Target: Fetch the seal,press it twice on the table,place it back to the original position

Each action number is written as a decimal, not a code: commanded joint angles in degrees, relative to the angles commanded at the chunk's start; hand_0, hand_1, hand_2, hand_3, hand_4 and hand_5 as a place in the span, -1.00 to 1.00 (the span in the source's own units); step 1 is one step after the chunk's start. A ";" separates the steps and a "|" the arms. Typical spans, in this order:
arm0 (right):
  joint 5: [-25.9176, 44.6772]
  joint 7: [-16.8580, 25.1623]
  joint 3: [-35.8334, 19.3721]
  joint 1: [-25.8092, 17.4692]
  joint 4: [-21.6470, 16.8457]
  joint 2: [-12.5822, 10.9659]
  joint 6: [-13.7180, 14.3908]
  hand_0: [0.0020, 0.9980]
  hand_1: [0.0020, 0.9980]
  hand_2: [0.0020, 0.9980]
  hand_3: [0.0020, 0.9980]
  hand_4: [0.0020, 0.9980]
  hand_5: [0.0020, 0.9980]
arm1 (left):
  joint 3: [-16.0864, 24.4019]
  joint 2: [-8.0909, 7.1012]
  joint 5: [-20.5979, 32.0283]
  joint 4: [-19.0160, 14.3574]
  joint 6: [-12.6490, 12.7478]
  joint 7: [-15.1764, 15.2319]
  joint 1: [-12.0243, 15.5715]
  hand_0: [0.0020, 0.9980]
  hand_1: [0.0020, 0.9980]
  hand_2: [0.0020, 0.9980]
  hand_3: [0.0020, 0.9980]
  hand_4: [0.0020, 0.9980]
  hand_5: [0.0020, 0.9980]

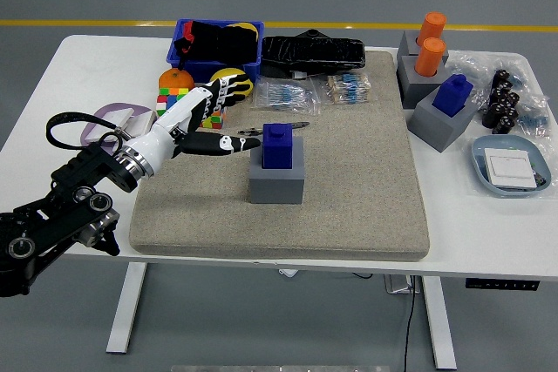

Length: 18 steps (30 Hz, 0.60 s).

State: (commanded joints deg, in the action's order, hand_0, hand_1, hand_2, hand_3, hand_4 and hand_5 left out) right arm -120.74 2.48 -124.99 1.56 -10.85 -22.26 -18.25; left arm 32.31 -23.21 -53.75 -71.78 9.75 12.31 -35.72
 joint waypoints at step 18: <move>0.33 0.09 0.79 0.06 0.02 -0.01 -0.15 0.82 0.62 0.62 0.60 0.96 0.40 | -4.54 3.54 -3.30 4.88 4.27 0.42 -2.48 0.79 0.82 0.82 0.86 0.99 -1.00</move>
State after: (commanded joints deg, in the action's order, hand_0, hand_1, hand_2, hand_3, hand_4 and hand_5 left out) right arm -120.41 2.57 -124.20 1.62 -10.84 -22.27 -18.40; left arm 27.77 -19.66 -57.05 -66.90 14.02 12.73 -38.20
